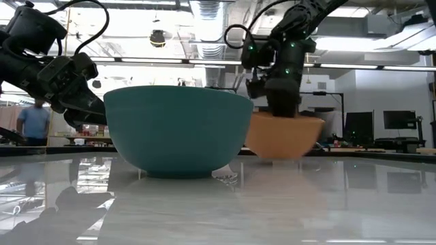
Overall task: Nest bowls inside each other
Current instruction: Stack the brown bowl on top of the orange bowl
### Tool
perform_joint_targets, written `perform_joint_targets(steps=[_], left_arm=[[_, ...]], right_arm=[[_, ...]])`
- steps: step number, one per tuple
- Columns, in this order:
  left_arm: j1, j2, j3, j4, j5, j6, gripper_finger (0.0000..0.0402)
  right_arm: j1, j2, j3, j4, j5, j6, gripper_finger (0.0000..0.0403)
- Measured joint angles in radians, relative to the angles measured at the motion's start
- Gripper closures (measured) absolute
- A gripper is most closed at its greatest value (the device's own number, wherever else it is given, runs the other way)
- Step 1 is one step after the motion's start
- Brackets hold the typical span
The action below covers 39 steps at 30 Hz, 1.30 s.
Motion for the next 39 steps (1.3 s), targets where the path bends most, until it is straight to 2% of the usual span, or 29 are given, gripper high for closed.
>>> perform_joint_targets(steps=[8,15,21,30,39], left_arm=[[0.000,0.000,0.000,0.001,-0.008,0.003,0.0167],[0.000,0.000,0.000,0.001,-0.009,0.011,0.0167],[0.000,0.000,0.000,0.003,-0.022,0.033,0.0167],[0.013,0.000,0.000,0.011,-0.064,0.018,0.0167],[0.032,0.000,0.000,0.019,-0.079,-0.017,0.0167]], right_arm=[[-0.085,-0.026,0.163,0.023,-0.018,-0.084,0.0394],[-0.121,-0.027,0.258,0.233,-0.023,-0.071,0.0390],[-0.146,-0.019,0.262,0.453,-0.025,-0.025,0.0390],[-0.226,0.049,0.263,0.626,-0.025,-0.009,0.0389],[-0.294,0.108,0.266,0.643,-0.032,0.065,0.0389]])
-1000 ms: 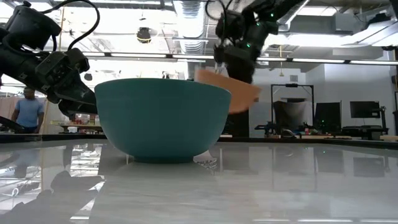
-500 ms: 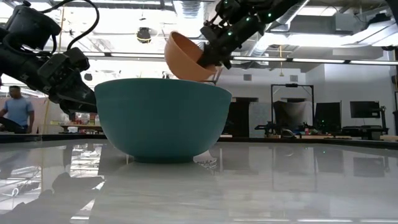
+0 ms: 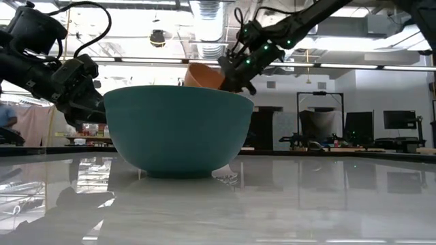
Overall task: Nest bowls inside each other
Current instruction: Stack the brown bowl on top of the orange bowl
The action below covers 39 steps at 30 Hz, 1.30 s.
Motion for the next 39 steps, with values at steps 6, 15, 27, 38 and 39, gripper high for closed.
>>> perform_joint_targets(steps=[6,15,27,38,39], left_arm=[[0.000,0.000,0.000,0.000,0.000,0.001,0.0167],[0.000,0.000,0.000,0.001,0.008,0.001,0.0167],[0.000,0.000,0.000,0.001,0.009,0.007,0.0167],[0.000,0.000,0.000,0.001,0.009,0.036,0.0167],[0.000,0.000,0.000,0.001,0.009,0.039,0.0167]], right_arm=[[-0.014,0.032,-0.002,-0.074,-0.037,0.022,0.0388],[-0.007,0.038,-0.002,-0.078,-0.078,-0.039,0.0333],[-0.016,0.035,0.054,-0.078,-0.077,0.011,0.0216],[-0.015,0.034,0.124,-0.011,-0.076,-0.017,0.0237],[-0.015,0.034,0.124,0.005,-0.078,-0.020,0.0243]])
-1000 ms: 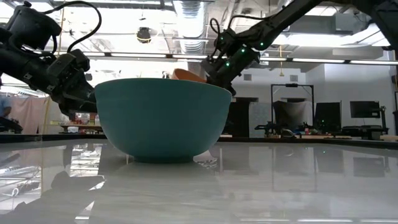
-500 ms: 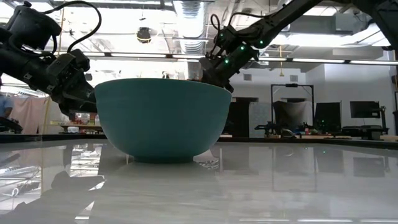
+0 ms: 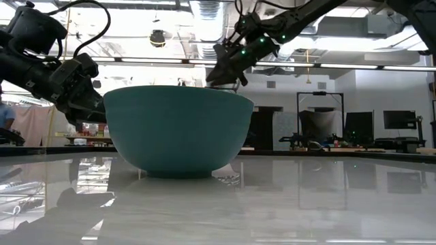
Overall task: Nest bowls inside each other
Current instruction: Stack the brown bowl on top of the orange bowl, then stack the white bowl on top of the brown bowl
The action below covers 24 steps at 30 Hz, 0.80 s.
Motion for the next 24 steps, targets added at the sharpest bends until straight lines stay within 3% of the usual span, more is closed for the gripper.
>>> perform_joint_targets(steps=[11,17,24], left_arm=[[0.000,0.000,0.000,0.000,-0.001,0.015,0.0167],[0.000,0.000,0.000,0.000,0.000,-0.010,0.0167],[0.000,0.000,0.000,0.000,-0.011,-0.004,0.0167]], right_arm=[[0.008,0.088,0.000,0.013,-0.026,-0.042,0.0333],[-0.002,0.162,-0.002,0.001,-0.032,-0.041,0.0344],[0.003,0.085,-0.002,-0.008,-0.059,-0.047,0.0344]])
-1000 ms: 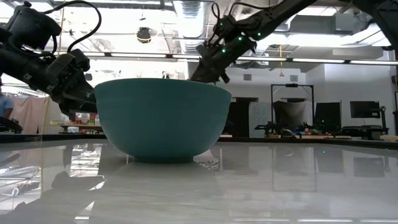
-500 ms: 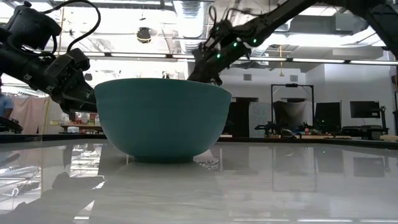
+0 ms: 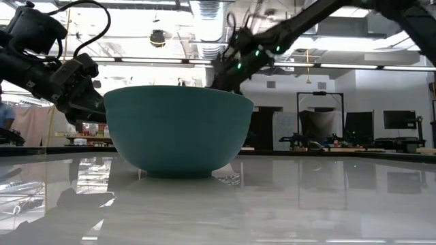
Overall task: Nest bowls inside each other
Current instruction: Stack the white bowl on top of the brown bowl
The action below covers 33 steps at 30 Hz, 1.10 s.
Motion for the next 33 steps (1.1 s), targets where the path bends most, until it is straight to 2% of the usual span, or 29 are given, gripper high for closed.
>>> perform_joint_targets(steps=[7,10,15,18,23,28,33], left_arm=[[0.000,0.000,0.000,0.000,-0.009,0.000,0.0167],[0.000,0.000,0.000,0.000,-0.011,0.013,0.0167],[0.000,0.000,0.000,0.000,-0.005,0.018,0.0167],[0.000,0.000,0.000,-0.001,0.001,0.024,0.0167],[0.000,0.000,0.000,-0.001,0.003,0.029,0.0167],[0.000,0.000,0.000,0.000,0.003,0.010,0.0167],[0.000,0.000,0.000,0.000,0.004,-0.009,0.0167]], right_arm=[[0.069,-0.163,0.000,-0.168,-0.030,-0.074,0.0344],[0.138,-0.229,-0.033,-0.231,0.006,-0.116,0.0344],[0.239,-0.349,-0.073,-0.506,0.113,-0.127,0.0344],[0.292,-0.439,-0.099,-0.716,0.166,-0.014,0.0344],[0.416,-0.546,-0.183,-1.014,0.227,0.298,0.0344],[0.553,-0.632,-0.315,-1.138,0.271,0.603,0.0344],[0.710,-0.676,-0.430,-1.187,0.220,0.813,0.0336]])
